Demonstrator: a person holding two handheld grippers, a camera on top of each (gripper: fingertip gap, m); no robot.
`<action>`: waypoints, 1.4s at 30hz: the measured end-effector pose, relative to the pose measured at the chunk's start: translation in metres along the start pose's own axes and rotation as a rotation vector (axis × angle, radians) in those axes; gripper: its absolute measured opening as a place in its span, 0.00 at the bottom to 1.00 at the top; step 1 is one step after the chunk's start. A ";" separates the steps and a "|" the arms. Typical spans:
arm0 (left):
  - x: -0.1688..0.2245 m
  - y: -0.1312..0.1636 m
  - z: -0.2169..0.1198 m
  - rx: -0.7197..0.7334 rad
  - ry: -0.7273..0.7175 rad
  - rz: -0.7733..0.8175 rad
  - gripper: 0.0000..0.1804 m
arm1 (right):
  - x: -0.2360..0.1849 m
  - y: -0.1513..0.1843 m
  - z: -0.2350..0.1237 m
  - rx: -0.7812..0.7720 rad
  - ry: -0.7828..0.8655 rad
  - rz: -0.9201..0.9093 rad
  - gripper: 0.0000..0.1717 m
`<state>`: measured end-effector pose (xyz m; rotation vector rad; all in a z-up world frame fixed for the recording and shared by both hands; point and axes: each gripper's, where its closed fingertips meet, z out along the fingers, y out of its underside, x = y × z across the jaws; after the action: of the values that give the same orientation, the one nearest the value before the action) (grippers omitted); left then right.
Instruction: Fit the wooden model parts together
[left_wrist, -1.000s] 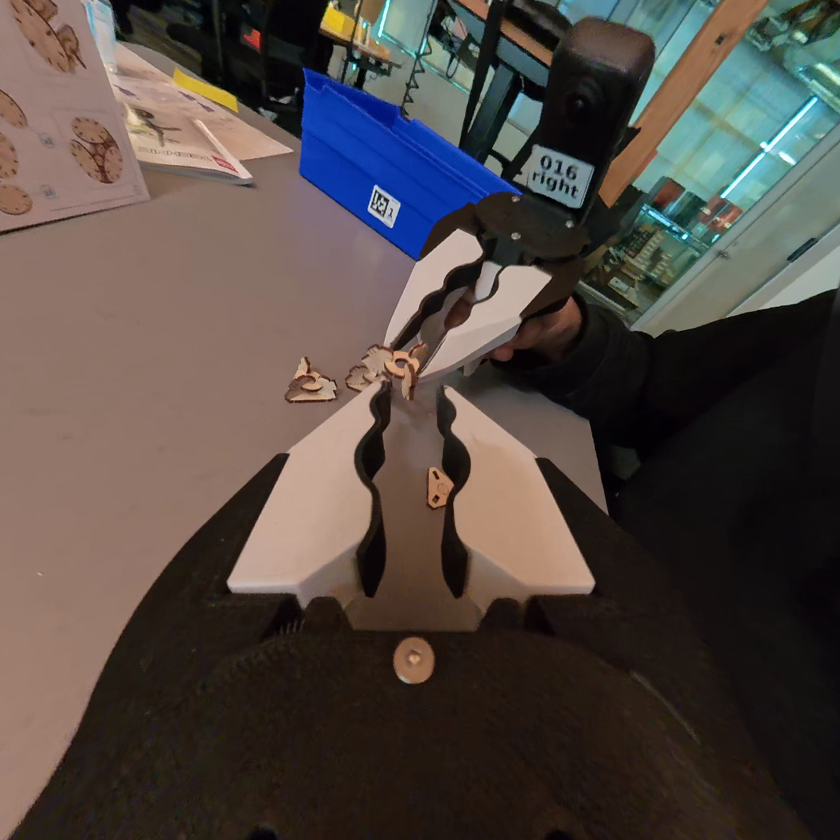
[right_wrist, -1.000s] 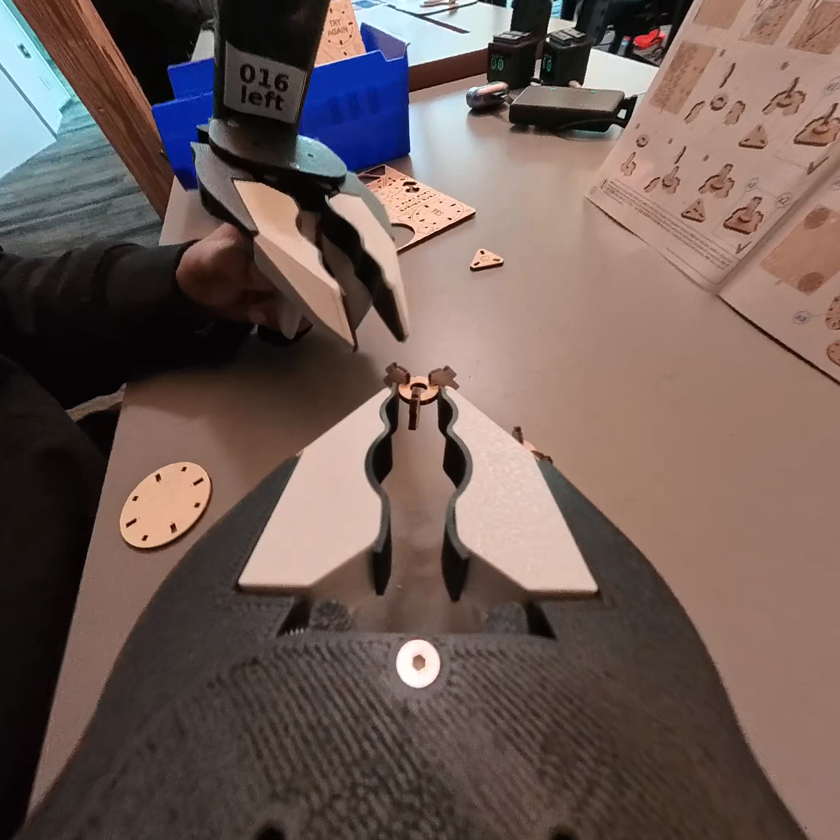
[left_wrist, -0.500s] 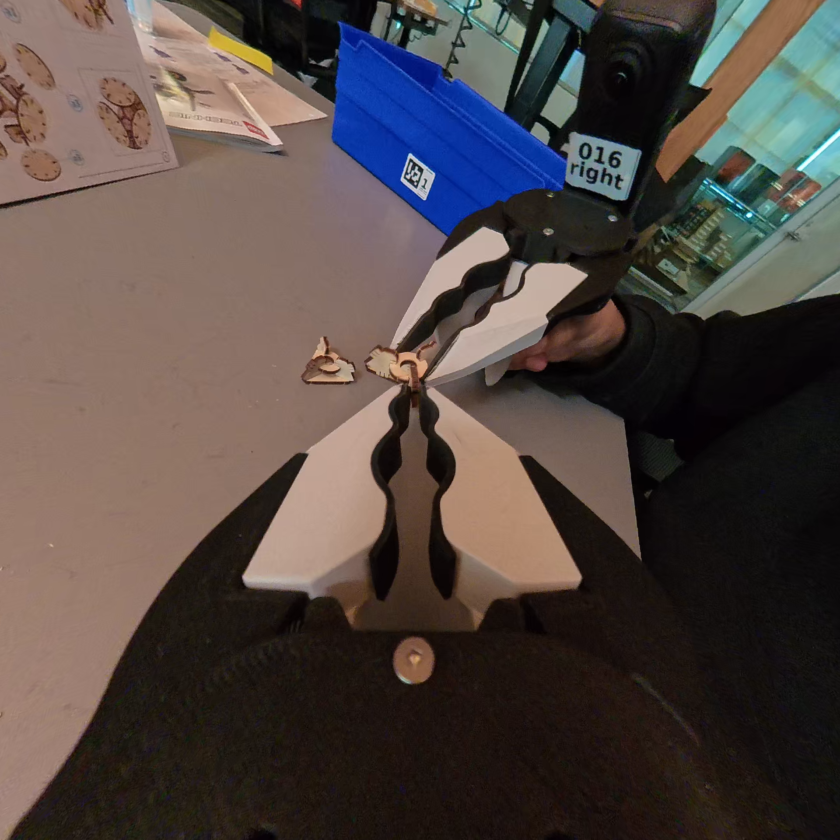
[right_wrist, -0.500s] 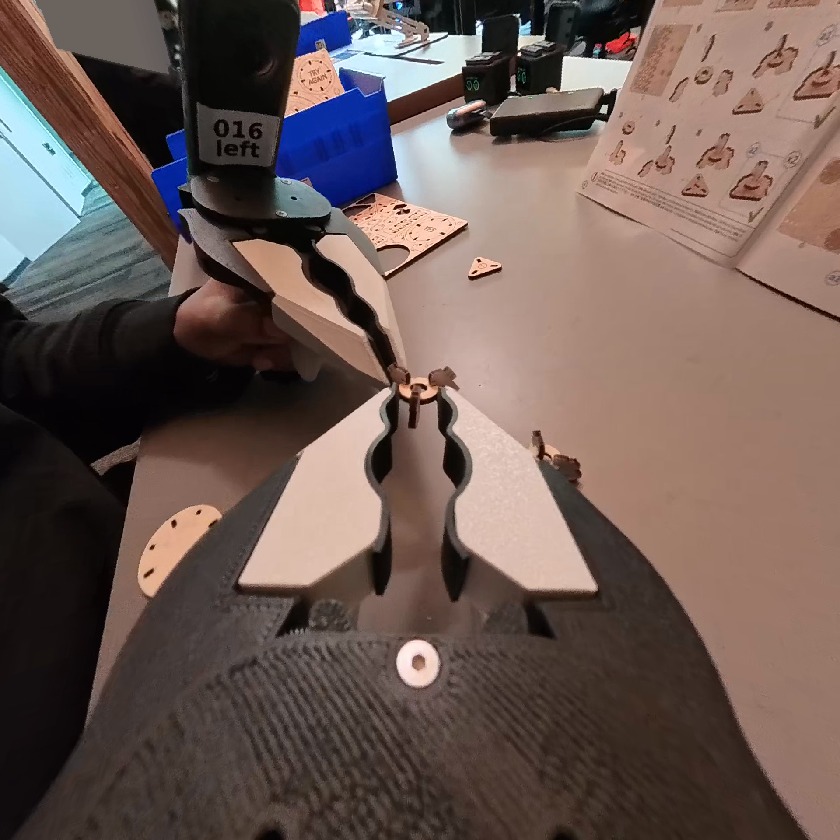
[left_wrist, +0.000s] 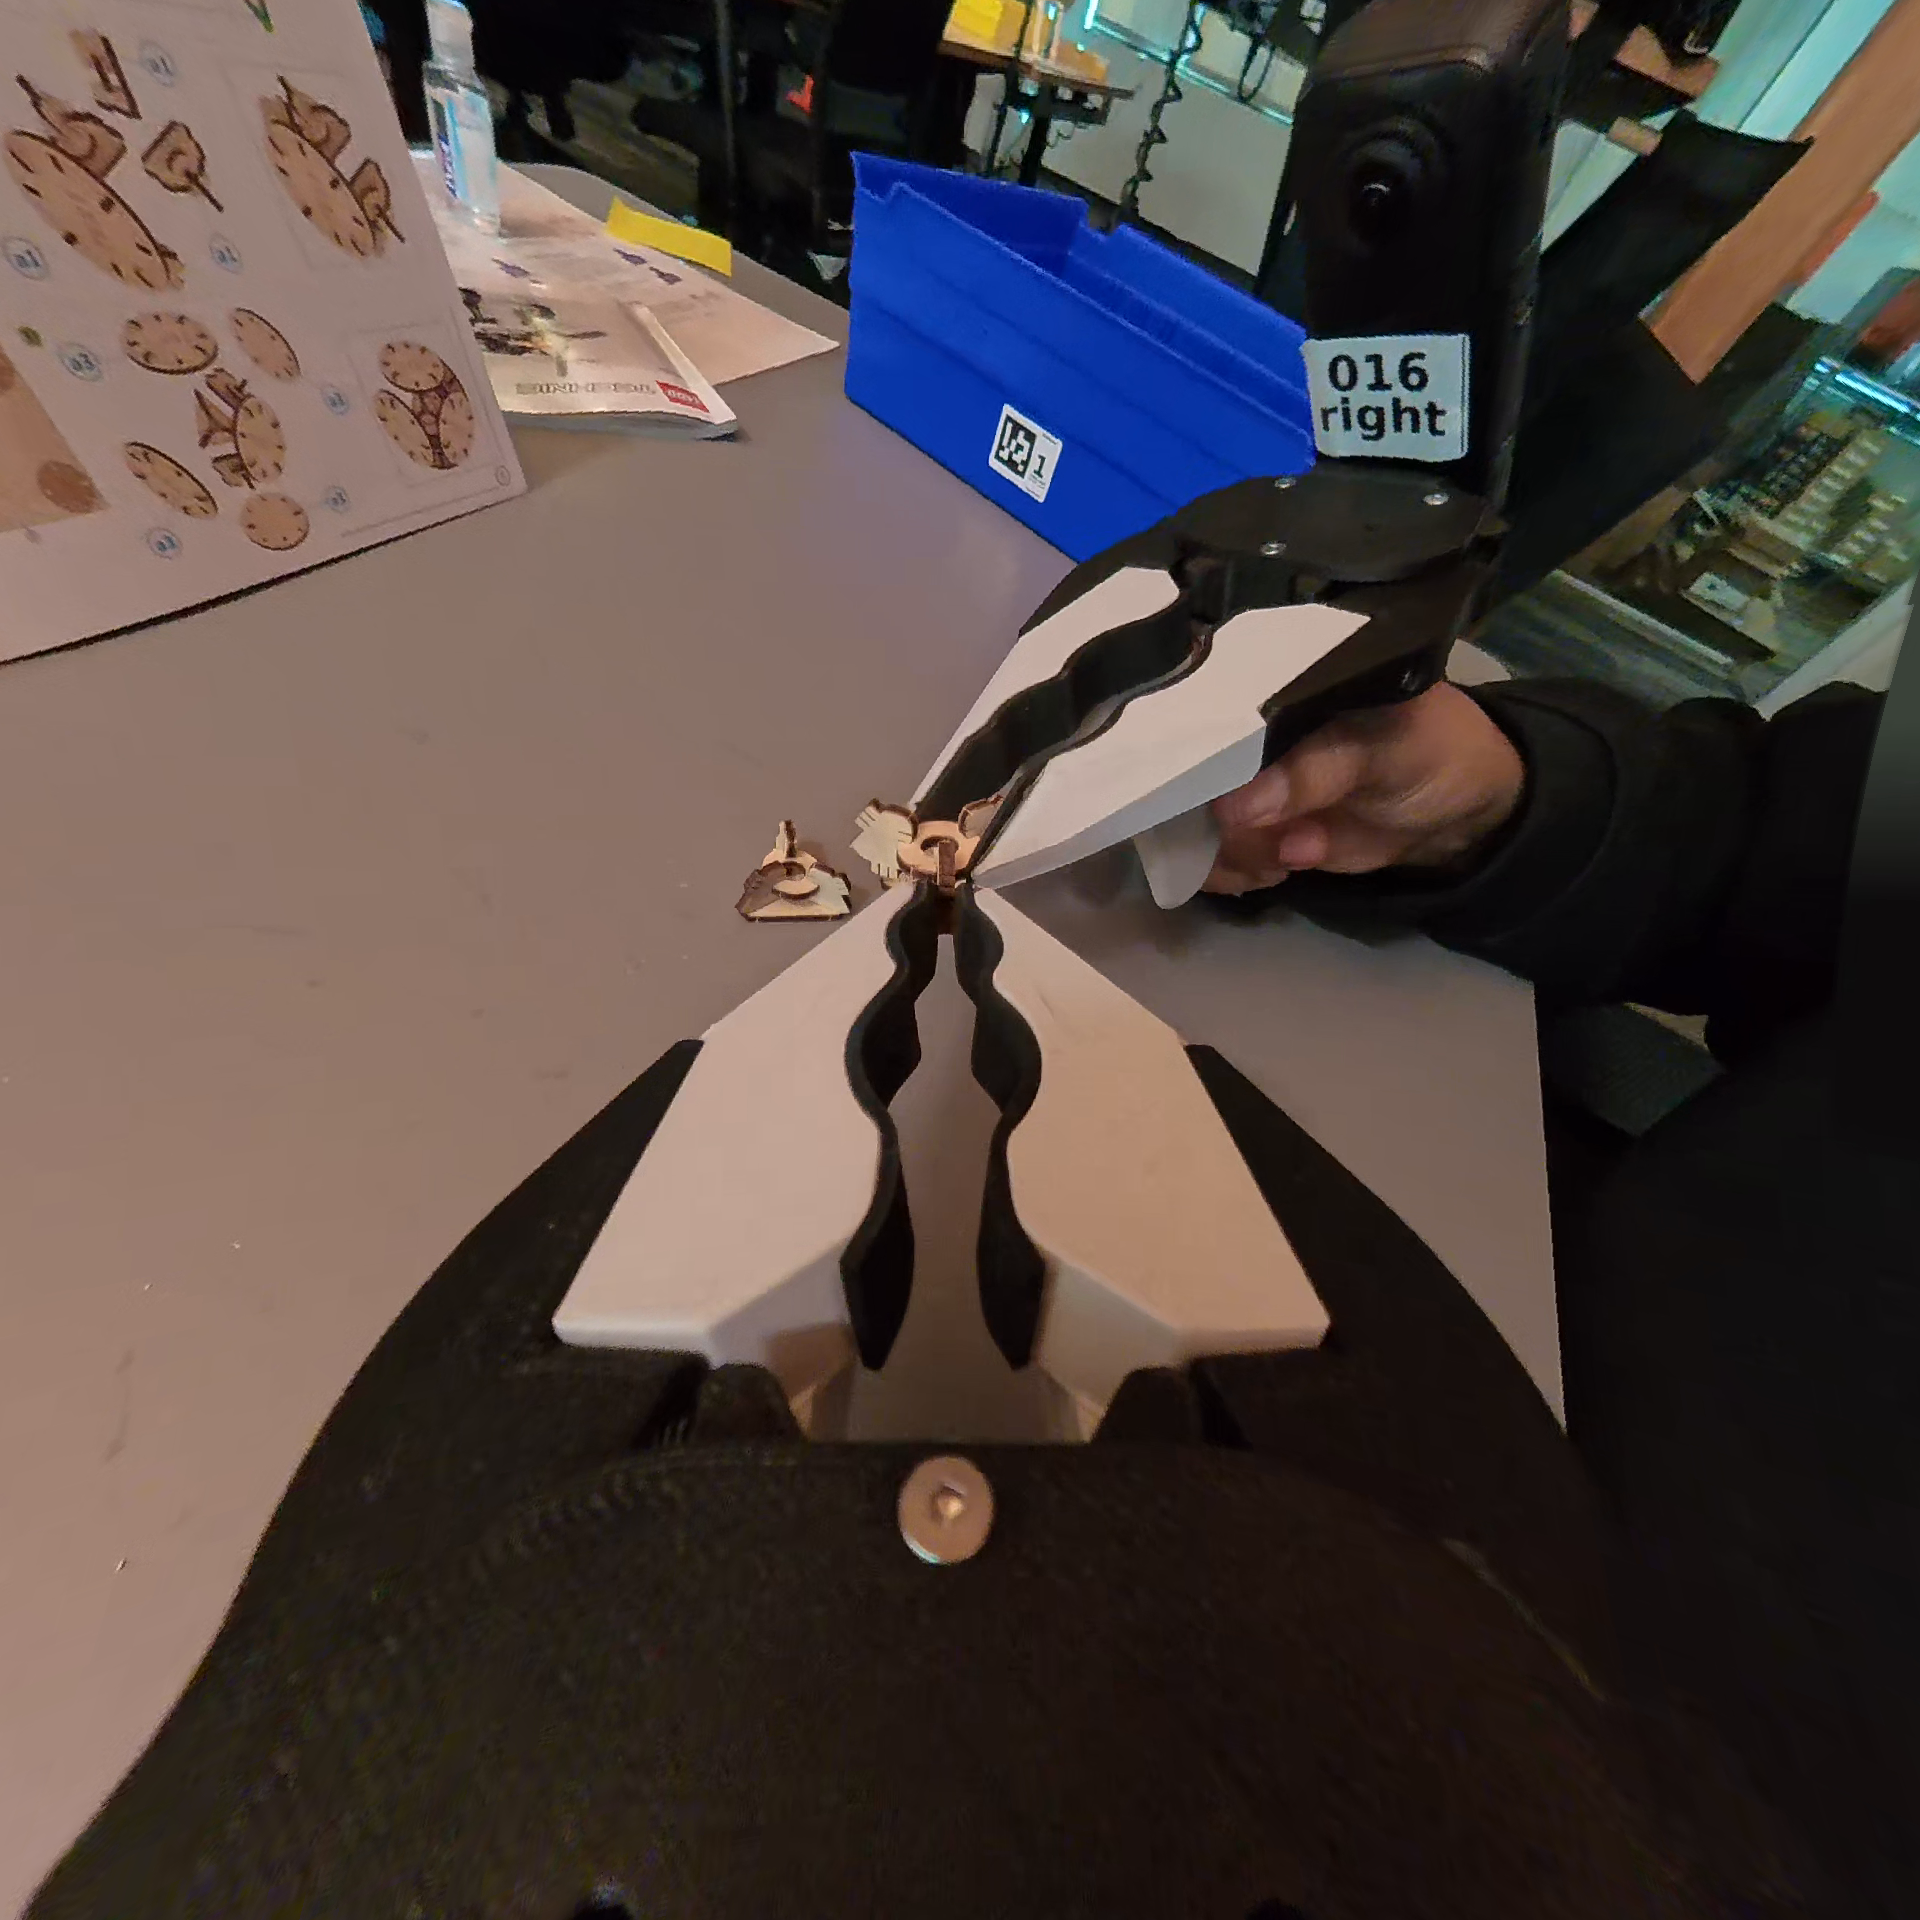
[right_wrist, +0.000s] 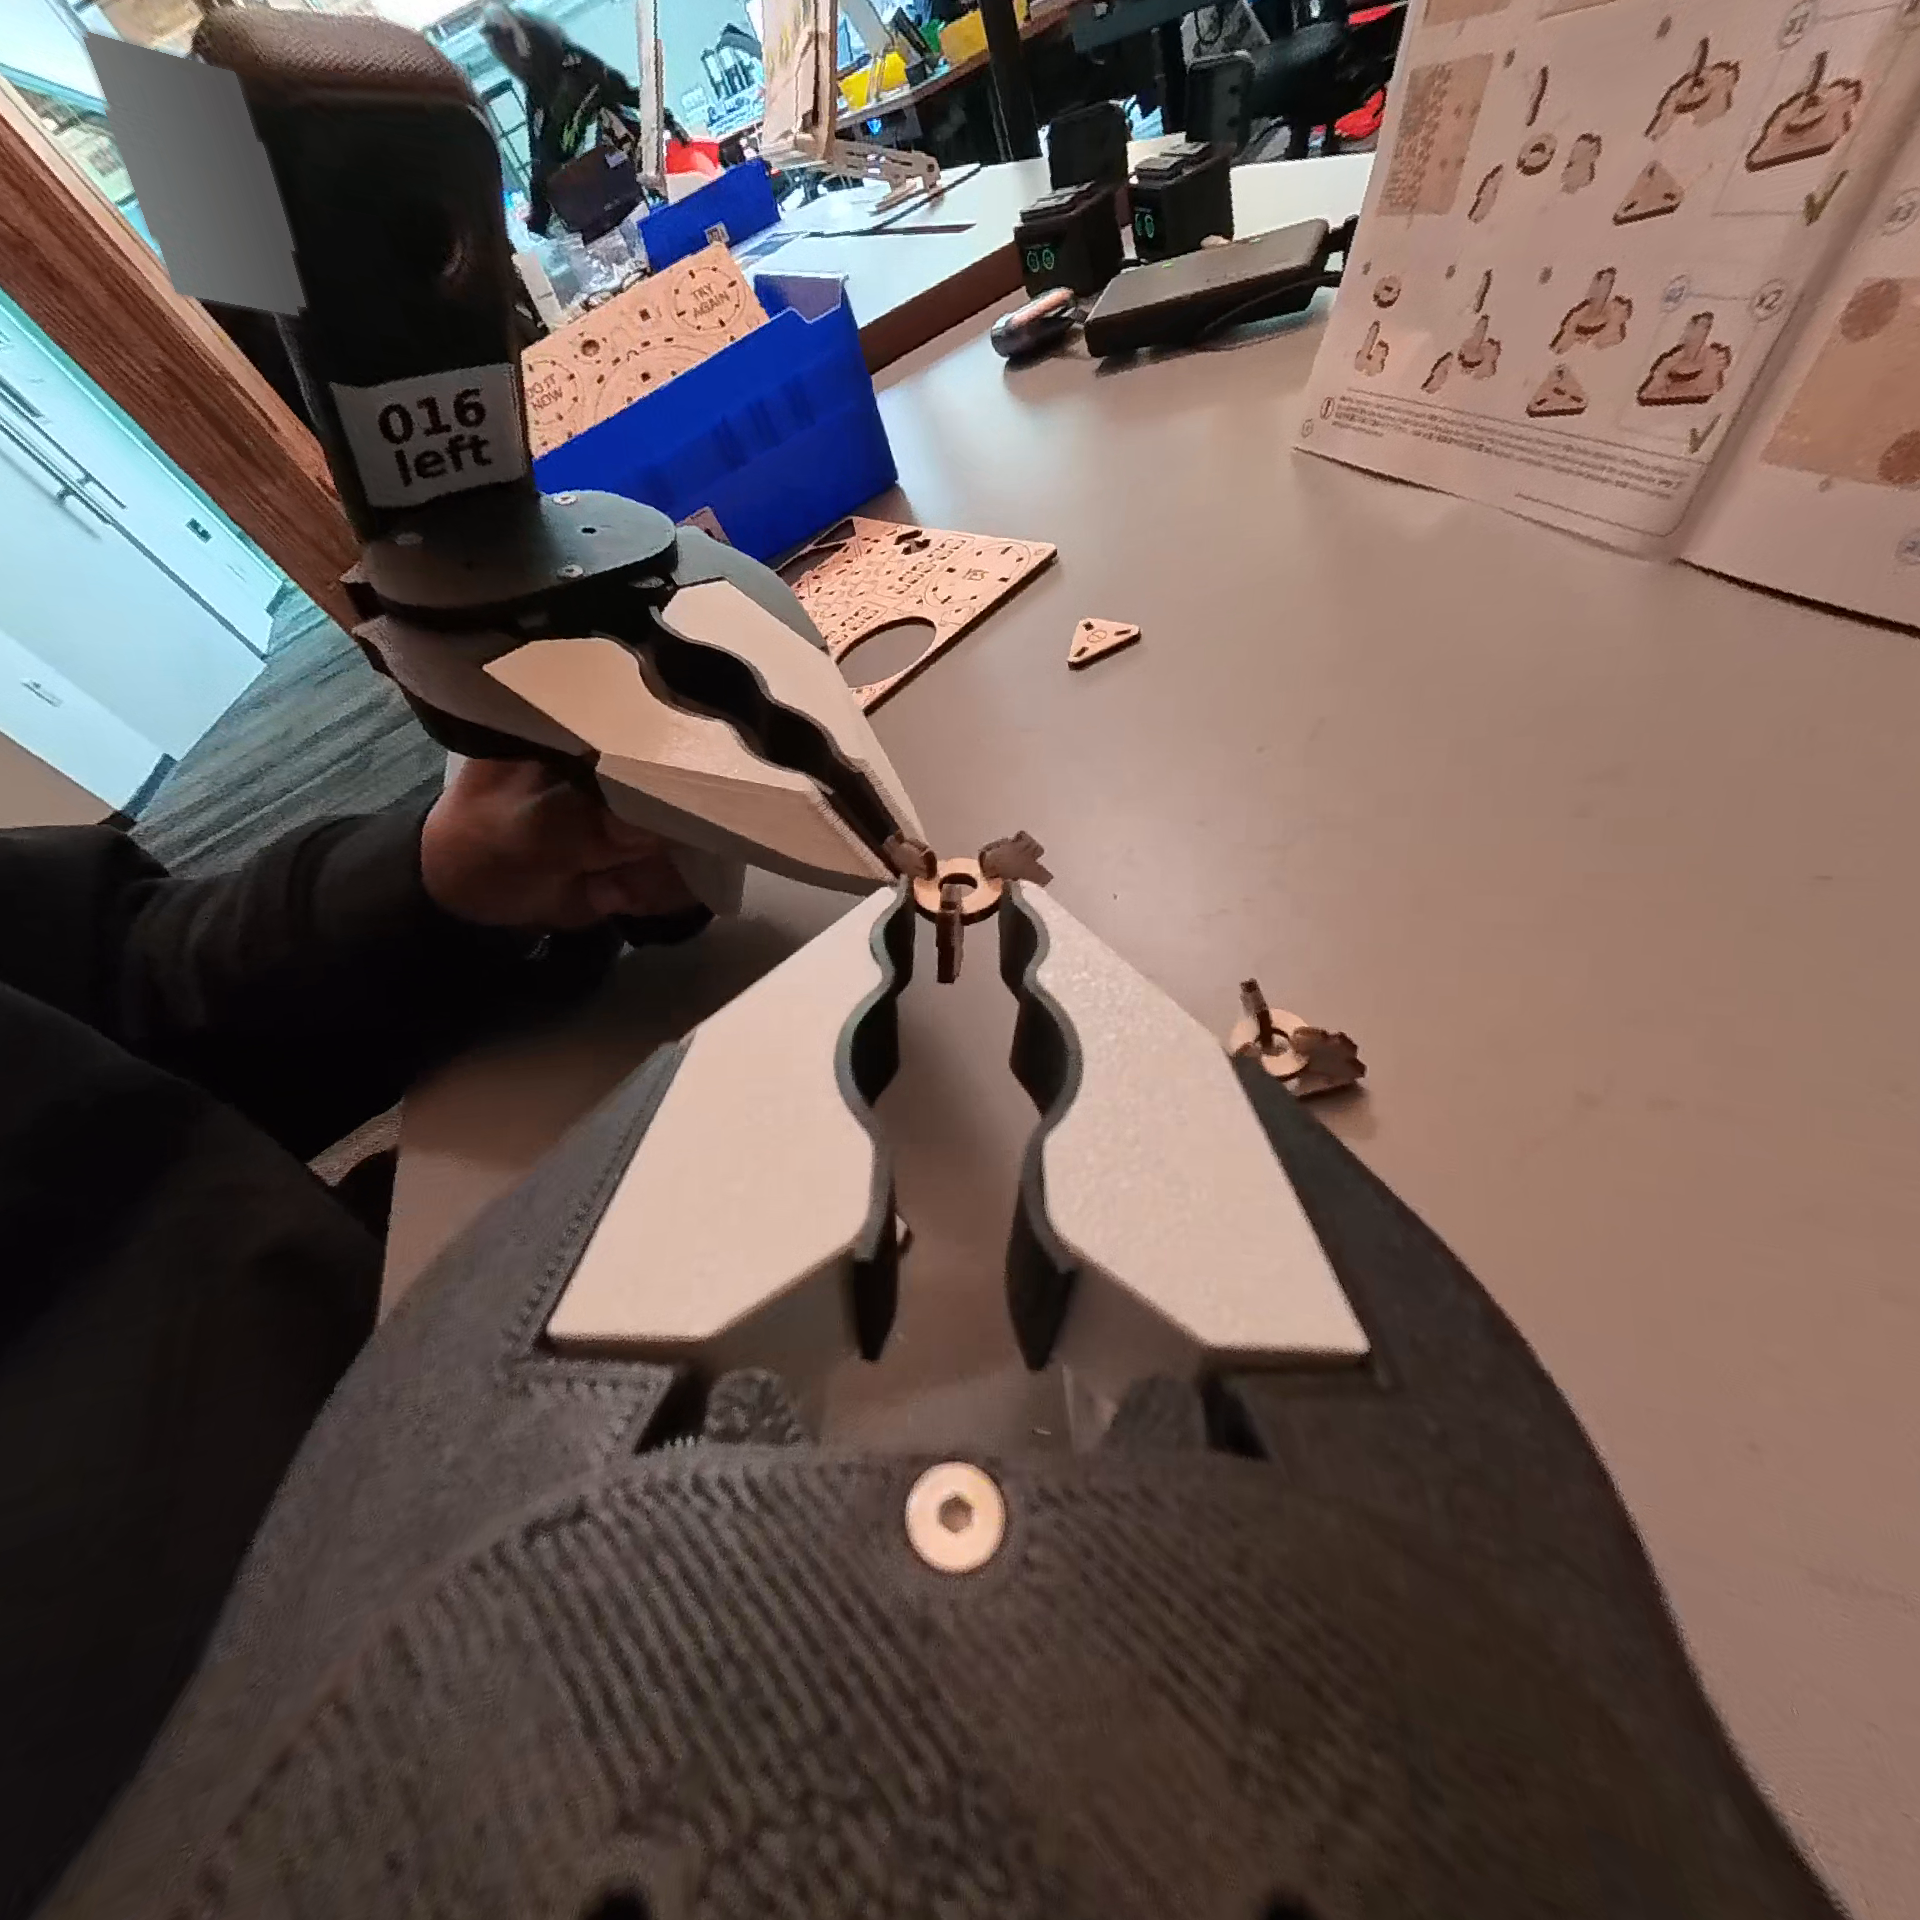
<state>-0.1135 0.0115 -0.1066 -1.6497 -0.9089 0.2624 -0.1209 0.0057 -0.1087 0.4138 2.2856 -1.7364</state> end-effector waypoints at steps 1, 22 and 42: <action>0.000 -0.001 0.000 0.003 -0.006 0.002 0.00 | 0.000 -0.001 0.000 0.006 -0.006 0.021 0.08; -0.010 -0.001 -0.002 0.020 -0.006 -0.025 0.19 | -0.001 -0.004 -0.002 -0.027 0.057 -0.177 0.09; 0.003 -0.012 -0.011 0.102 0.173 -0.073 0.17 | -0.005 -0.014 -0.010 0.084 -0.261 0.222 0.09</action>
<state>-0.1097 0.0060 -0.0917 -1.5168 -0.8101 0.1123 -0.1214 0.0112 -0.0919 0.4122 1.9155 -1.6704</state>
